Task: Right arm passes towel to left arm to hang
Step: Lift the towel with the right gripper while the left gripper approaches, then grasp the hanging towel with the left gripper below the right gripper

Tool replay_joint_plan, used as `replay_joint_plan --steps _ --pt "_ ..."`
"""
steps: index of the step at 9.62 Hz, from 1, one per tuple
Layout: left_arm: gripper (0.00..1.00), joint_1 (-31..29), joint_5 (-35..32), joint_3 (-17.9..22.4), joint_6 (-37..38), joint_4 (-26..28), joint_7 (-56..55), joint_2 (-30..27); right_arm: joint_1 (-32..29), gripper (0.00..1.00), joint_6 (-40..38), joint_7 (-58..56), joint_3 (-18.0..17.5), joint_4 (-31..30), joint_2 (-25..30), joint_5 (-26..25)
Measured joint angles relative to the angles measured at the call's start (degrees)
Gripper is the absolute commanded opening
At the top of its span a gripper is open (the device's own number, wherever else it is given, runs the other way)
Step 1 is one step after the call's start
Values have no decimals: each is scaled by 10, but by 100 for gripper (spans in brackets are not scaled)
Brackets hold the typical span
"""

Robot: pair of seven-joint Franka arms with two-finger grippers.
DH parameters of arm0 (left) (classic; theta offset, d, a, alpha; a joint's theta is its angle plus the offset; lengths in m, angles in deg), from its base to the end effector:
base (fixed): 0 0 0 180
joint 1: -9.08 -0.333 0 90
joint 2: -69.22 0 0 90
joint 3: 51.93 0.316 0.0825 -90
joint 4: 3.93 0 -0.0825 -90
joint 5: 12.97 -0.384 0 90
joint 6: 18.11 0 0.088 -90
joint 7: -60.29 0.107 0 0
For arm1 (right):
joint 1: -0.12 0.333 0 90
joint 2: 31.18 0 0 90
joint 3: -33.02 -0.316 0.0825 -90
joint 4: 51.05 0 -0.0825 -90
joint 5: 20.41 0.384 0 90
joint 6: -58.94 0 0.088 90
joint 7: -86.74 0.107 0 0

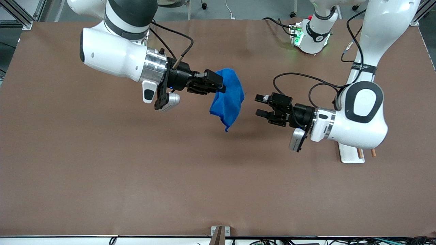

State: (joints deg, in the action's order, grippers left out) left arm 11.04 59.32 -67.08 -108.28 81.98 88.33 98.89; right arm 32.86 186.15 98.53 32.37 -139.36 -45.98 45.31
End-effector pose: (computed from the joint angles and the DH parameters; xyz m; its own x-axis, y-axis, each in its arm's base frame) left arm 0.6274 -0.2635 0.4305 0.9195 -0.3890 0.0563 -0.1106 -0.1185 0.9868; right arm 0.5535 0.3986 0.5674 0.9878 -0.0958 -0.1230 -0.1530 -0.4448 -0.8825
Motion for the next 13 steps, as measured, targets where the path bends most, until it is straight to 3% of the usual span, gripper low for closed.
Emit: replay_joint_plan --steps 3,5,10,13 --pt "64 0 16 -14 1 0 1 17 -2 0 -33 -97 4 -8 -13 83" --pt "58 0 22 -21 3 0 1 20 -8 0 -67 -106 8 -9 -13 88" --pt "56 1 23 -22 4 0 1 37 -11 0 -72 -111 8 -10 -13 89" --pt "36 4 31 -28 6 -1 1 47 -11 0 -72 -111 8 -10 -13 90"
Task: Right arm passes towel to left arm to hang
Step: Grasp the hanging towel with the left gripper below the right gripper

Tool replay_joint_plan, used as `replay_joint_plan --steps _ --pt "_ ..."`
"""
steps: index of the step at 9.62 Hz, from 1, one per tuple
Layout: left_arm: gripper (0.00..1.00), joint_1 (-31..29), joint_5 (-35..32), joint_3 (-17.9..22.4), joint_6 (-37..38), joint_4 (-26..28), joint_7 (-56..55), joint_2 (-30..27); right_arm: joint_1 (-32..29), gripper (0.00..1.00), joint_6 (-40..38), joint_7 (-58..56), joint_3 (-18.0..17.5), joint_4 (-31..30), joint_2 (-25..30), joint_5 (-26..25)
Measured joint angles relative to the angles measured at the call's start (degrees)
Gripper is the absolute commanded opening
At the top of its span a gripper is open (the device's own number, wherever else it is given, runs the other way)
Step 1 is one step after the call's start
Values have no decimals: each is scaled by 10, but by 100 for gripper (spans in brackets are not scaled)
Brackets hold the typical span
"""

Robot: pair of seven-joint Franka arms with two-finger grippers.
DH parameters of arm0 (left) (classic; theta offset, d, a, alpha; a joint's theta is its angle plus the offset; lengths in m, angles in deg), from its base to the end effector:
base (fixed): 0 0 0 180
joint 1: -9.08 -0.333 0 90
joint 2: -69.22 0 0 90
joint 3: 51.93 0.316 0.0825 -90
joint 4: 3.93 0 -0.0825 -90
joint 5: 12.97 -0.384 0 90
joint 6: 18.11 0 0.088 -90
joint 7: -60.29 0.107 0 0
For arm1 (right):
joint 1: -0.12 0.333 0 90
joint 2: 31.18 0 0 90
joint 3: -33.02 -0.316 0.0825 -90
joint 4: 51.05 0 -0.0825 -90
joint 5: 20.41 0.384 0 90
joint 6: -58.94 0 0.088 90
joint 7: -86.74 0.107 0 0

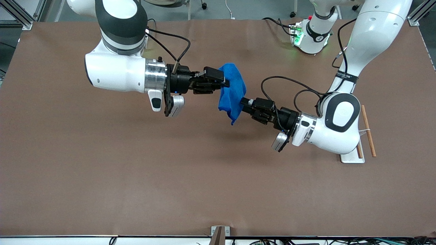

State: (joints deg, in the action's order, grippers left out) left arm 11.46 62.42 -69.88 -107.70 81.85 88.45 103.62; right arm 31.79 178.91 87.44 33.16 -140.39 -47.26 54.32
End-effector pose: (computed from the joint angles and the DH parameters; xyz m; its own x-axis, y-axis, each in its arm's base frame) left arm 0.6216 -0.2941 0.3913 0.9085 -0.4178 -0.0048 -0.0148 -0.0435 0.9989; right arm 0.5554 0.3961 0.5443 0.9926 0.0399 -0.1145 -0.0927 -0.3597 -0.9285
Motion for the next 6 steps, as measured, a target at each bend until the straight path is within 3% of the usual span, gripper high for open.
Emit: replay_joint_plan --steps 3,6 --pt "1 0 0 -4 3 -4 -1 0 0 0 0 0 0 0 0 1" --pt "0 -7 0 -4 6 -10 -1 0 -1 0 0 0 0 0 0 1"
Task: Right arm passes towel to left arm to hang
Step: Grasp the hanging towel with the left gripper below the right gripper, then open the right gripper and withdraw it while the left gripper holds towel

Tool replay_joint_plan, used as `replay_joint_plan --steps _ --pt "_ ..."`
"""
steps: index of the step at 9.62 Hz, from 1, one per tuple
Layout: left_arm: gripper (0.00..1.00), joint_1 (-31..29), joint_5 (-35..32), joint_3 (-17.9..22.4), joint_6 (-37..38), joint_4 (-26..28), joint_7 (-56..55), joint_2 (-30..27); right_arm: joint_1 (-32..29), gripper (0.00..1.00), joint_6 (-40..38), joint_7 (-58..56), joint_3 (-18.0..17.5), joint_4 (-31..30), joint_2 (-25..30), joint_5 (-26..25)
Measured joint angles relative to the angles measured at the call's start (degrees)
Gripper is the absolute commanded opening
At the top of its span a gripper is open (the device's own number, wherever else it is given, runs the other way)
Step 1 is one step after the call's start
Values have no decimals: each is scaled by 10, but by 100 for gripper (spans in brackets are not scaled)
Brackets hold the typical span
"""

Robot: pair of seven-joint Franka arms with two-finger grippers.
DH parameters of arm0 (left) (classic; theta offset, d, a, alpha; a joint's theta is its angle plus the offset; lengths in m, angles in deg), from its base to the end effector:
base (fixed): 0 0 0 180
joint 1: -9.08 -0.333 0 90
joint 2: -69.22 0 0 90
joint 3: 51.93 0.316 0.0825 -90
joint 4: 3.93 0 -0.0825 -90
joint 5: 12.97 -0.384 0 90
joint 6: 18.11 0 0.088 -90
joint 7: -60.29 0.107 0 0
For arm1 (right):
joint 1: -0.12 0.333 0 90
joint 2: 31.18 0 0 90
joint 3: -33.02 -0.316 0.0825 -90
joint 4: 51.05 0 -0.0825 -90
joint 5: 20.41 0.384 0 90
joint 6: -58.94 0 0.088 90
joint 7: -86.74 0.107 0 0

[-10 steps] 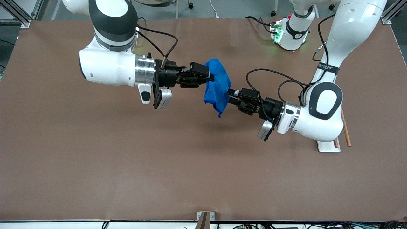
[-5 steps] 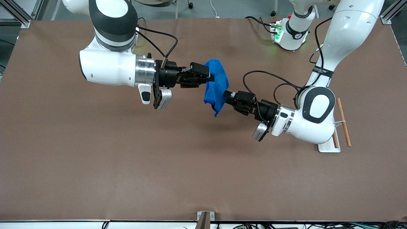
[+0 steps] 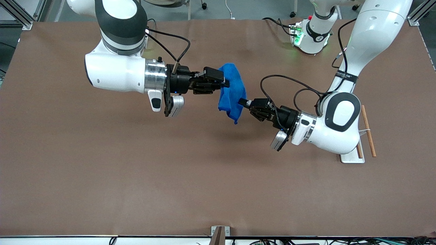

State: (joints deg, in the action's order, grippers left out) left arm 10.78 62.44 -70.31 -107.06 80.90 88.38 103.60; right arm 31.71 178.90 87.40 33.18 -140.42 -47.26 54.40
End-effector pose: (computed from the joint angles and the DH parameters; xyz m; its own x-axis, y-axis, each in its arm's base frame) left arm 0.6250 -0.2905 0.4004 0.9081 -0.4187 0.0118 -0.0268 -0.0300 0.9992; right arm 0.5560 0.3952 0.5441 0.9926 0.0383 -0.1150 -0.0938 -0.3587 -0.9287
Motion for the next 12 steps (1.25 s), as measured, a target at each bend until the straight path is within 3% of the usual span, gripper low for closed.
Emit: replay_joint_plan --steps 2,6,10,12 --pt "0 -2 0 0 1 -8 -1 0 -2 99 0 0 0 0 0 1" --pt "0 -3 0 1 1 -17 -1 -1 -7 100 1 -1 5 0 0 -8" --pt "0 -8 -36 9 0 -23 -13 -6 -48 100 -1 -3 11 -2 0 -131" --pt "0 -20 -116 17 -2 -39 -76 -18 -72 100 -1 -2 12 -14 0 -241"
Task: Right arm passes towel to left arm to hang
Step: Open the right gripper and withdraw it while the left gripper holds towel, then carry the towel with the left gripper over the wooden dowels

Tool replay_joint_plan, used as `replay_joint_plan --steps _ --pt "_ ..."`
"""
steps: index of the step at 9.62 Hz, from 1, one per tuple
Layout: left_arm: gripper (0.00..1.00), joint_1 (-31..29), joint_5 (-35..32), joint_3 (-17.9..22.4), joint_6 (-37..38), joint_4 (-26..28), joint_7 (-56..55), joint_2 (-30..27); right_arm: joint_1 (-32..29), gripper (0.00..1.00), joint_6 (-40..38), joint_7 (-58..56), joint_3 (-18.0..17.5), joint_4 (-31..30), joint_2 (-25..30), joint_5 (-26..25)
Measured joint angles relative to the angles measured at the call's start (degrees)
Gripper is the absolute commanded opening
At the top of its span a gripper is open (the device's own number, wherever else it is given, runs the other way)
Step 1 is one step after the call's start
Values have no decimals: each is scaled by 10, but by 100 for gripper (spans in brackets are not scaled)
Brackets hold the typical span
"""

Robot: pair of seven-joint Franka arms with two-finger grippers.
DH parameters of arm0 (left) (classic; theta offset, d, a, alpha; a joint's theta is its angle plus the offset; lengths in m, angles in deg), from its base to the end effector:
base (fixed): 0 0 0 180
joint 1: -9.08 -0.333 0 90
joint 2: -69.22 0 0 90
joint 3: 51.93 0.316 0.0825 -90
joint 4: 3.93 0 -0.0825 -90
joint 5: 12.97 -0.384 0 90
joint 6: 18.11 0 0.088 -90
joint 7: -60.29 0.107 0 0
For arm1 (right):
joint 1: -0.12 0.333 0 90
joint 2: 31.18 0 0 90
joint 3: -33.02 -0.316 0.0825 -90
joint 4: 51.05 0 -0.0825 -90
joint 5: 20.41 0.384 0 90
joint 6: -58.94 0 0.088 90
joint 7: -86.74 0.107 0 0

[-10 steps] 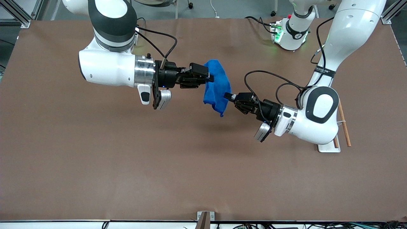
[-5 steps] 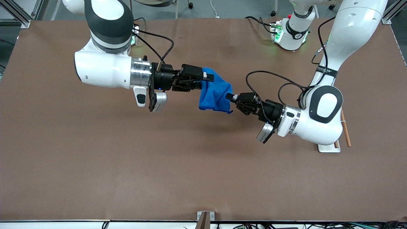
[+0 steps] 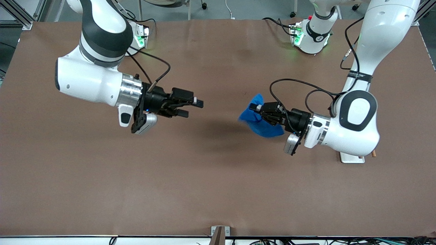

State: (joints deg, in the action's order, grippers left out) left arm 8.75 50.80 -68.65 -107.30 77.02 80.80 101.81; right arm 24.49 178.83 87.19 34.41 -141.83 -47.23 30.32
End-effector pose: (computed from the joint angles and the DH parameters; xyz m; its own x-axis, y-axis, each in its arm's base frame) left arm 0.6435 -0.2451 0.4261 0.9125 -0.4066 -0.0455 -0.0655 -0.2549 0.9647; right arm 0.6042 0.2994 0.5143 0.9989 0.0004 0.0478 0.0355 -0.6748 -0.7372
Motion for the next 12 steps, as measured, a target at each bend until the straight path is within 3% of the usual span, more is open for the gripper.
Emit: replay_joint_plan --steps 2,6,9,12 --pt "0 -9 -122 10 -1 -32 -92 -22 -55 100 -9 0 2 -6 6 -94" --pt "0 -31 -351 21 -3 -40 -184 -63 -203 100 -137 -15 5 -6 44 -266" --pt "1 -32 -505 22 -3 -41 -265 -95 -240 100 -160 -14 4 -5 85 -385" --pt "1 -59 -563 26 -3 -30 -291 -98 -254 100 -222 -13 9 -1 143 -452"
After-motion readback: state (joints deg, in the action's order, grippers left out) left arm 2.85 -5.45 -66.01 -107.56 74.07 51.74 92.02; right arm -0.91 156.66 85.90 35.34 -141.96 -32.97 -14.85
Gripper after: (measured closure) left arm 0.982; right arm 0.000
